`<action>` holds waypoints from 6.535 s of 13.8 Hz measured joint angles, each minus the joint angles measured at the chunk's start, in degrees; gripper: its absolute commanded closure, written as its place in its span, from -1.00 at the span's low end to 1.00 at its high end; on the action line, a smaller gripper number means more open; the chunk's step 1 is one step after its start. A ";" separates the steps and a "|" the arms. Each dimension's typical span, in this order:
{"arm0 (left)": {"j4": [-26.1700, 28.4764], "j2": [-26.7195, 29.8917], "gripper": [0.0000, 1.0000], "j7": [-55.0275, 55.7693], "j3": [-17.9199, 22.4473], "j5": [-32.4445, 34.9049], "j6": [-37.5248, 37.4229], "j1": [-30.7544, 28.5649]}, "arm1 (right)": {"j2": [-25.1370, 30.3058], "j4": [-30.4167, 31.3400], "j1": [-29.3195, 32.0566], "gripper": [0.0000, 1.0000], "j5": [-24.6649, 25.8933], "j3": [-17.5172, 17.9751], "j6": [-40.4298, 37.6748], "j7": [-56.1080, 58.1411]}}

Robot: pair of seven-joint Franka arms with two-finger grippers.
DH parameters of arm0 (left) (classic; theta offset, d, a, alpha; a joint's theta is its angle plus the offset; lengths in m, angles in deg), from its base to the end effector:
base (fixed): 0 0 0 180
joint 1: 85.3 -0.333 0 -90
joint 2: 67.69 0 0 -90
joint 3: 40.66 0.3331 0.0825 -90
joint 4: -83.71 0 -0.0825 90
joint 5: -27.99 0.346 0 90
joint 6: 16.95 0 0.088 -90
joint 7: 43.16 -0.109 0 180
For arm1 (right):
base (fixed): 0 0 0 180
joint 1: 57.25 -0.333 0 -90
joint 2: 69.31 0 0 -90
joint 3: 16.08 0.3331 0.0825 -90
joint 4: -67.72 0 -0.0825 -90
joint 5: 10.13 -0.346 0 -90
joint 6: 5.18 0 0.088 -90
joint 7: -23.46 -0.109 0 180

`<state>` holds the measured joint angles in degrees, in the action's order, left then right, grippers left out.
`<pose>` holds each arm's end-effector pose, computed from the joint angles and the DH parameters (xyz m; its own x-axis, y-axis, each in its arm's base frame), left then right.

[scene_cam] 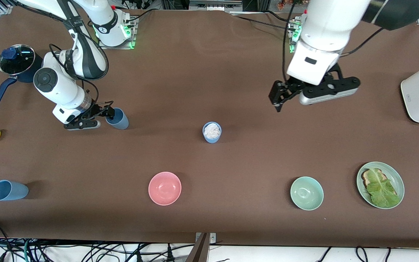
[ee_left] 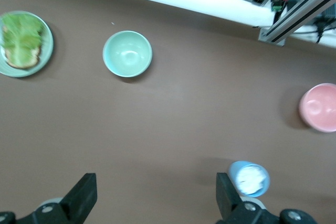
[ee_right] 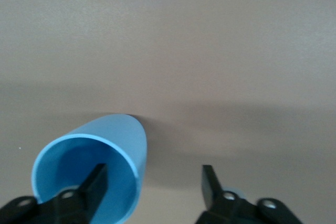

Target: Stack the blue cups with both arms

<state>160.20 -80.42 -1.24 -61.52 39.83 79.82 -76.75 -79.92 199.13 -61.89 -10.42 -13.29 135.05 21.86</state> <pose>0.5429 -0.2497 0.6385 0.9570 0.2171 0.1927 0.2209 -0.9753 0.0014 0.5007 0.0651 0.3117 0.9948 0.0971 -0.0314 0.0968 -0.9952 -0.0112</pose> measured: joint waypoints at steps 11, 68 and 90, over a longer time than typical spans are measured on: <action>0.05 4.56 -1.00 -22.91 6.23 -5.29 -3.82 -11.49 | -0.01 -0.13 -0.05 1.00 -0.03 1.04 0.46 -0.67; 14.92 17.47 -1.00 -43.03 17.09 -13.51 -11.07 -11.35 | -25.64 -55.72 -39.80 1.00 3.40 -4.73 -25.17 -54.04; 14.92 17.47 -1.00 -43.02 16.95 -13.51 -9.88 -11.27 | -12.22 -56.97 -27.20 -1.00 1.56 -5.86 -41.80 -32.02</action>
<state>175.12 -62.95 -44.27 -44.58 26.32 69.94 -88.02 -92.14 142.17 -89.09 -8.86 -19.15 93.24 -10.16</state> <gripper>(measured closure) 0.000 0.000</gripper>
